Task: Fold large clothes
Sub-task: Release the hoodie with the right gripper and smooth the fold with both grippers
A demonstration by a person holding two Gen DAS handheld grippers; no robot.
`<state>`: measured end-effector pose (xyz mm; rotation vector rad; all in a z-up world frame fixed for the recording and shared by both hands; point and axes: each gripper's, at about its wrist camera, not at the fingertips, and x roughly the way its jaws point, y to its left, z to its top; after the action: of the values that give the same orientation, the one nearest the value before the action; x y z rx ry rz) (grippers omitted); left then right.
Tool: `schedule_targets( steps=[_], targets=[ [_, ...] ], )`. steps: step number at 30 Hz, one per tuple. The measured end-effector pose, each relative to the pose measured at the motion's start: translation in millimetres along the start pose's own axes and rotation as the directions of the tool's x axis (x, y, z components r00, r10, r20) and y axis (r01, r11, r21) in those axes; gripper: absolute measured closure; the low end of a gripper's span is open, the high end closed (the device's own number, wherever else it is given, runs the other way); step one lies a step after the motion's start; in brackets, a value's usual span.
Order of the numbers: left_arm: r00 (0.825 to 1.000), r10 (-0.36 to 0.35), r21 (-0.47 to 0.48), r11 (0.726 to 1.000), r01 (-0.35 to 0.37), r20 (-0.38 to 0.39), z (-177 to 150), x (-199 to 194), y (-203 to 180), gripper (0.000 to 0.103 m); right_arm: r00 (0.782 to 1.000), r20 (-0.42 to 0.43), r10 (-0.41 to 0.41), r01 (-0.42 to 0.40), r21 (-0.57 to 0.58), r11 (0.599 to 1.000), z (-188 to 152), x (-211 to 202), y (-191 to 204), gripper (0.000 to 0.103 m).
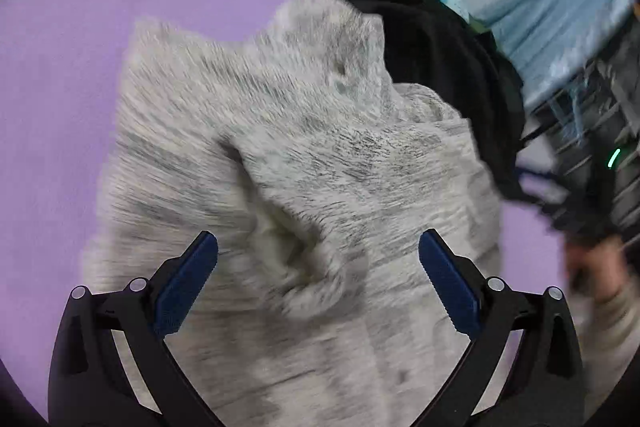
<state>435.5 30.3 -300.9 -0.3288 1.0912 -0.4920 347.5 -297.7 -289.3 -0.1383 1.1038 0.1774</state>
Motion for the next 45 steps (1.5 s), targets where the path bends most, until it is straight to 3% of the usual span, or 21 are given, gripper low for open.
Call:
schedule_targets(
  steps=[2, 3, 4, 5, 8, 9, 15, 21, 27, 28, 30, 31, 34, 35, 36, 37, 38, 39, 43, 45],
  targets=[
    [0.999, 0.037, 0.029, 0.999, -0.037, -0.005, 5, 13, -4, 0.015, 1.000, -0.004, -0.004, 0.004, 0.059, 0.998, -11, 7, -25, 0.020],
    [0.999, 0.051, 0.057, 0.997, -0.051, -0.006, 7, 16, -7, 0.032, 1.000, 0.004, -0.008, 0.007, 0.072, 0.997, -17, 9, -35, 0.020],
    [0.997, 0.070, 0.076, 0.995, -0.070, -0.008, 8, 18, -9, 0.057, 1.000, 0.010, -0.013, 0.012, 0.081, 0.997, -22, 5, -41, 0.020],
    [0.993, 0.115, 0.099, 0.989, -0.112, -0.018, 12, 22, -10, 0.072, 1.000, 0.012, -0.017, 0.015, 0.094, 0.995, -27, 5, -47, 0.020],
    [0.995, 0.078, 0.081, 0.994, -0.073, -0.067, 18, 31, -4, 0.083, 0.999, 0.028, 0.040, -0.044, 0.145, 0.988, -29, 10, -56, 0.020],
    [0.995, 0.055, 0.066, 0.997, -0.049, -0.082, 20, 33, 0, 0.096, 0.998, 0.033, 0.059, -0.063, 0.158, 0.985, -30, 12, -59, 0.020],
    [0.995, -0.034, 0.034, 0.999, 0.038, -0.095, 18, 27, 10, 0.099, 0.995, 0.045, 0.093, -0.099, 0.171, 0.980, -36, 20, -55, 0.020],
    [0.990, -0.131, -0.067, 0.990, 0.128, -0.044, 22, -8, 43, 0.100, 0.992, 0.052, 0.116, -0.124, 0.195, 0.973, -41, 24, -61, 0.020],
    [0.955, -0.285, -0.175, 0.939, 0.295, 0.080, 20, -44, 85, 0.100, 0.986, 0.057, 0.158, -0.166, 0.195, 0.967, -48, 29, -64, 0.015],
    [0.957, -0.279, -0.200, 0.936, 0.289, 0.078, 15, -40, 94, 0.099, 0.988, 0.040, 0.148, -0.153, 0.189, 0.970, -51, 37, -62, 0.011],
    [0.978, -0.206, -0.245, 0.949, 0.198, -0.008, -4, -12, 113, 0.099, 0.988, -0.031, 0.151, -0.142, 0.190, 0.971, -60, 61, -58, 0.011],
    [0.980, -0.195, -0.255, 0.950, 0.179, -0.038, -13, -1, 118, 0.098, 0.986, -0.044, 0.159, -0.147, 0.200, 0.969, -63, 67, -58, 0.011],
    [0.967, -0.249, -0.277, 0.926, 0.255, 0.060, -22, -5, 126, 0.092, 0.984, -0.013, 0.175, -0.168, 0.229, 0.959, -60, 60, -63, 0.011],
    [0.969, -0.241, -0.272, 0.929, 0.249, 0.064, -21, -9, 124, 0.090, 0.985, 0.001, 0.171, -0.167, 0.220, 0.961, -57, 53, -62, 0.011],
    [0.979, -0.197, -0.262, 0.943, 0.205, 0.055, -17, -15, 120, 0.077, 0.987, 0.027, 0.161, -0.164, 0.197, 0.967, -51, 41, -59, 0.011],
    [0.991, -0.125, -0.237, 0.962, 0.134, 0.052, -12, -26, 113, 0.055, 0.987, 0.050, 0.150, -0.156, 0.181, 0.971, -48, 32, -58, 0.011],
    [0.994, -0.070, -0.198, 0.976, 0.085, 0.079, -7, -40, 104, 0.047, 0.986, 0.079, 0.144, -0.155, 0.166, 0.974, -42, 22, -57, 0.011],
    [0.993, -0.059, -0.173, 0.982, 0.077, 0.106, -2, -51, 99, 0.038, 0.984, 0.102, 0.146, -0.161, 0.158, 0.974, -36, 14, -56, 0.011],
    [0.976, -0.102, -0.157, 0.978, 0.134, 0.195, 28, -85, 64, 0.006, 0.957, 0.171, 0.234, -0.267, 0.201, 0.943, -12, 2, -60, 0.011],
    [0.967, -0.176, -0.131, 0.971, 0.202, 0.184, 39, -81, 46, 0.006, 0.945, 0.172, 0.280, -0.312, 0.206, 0.927, -6, 8, -57, 0.011]
  ],
)
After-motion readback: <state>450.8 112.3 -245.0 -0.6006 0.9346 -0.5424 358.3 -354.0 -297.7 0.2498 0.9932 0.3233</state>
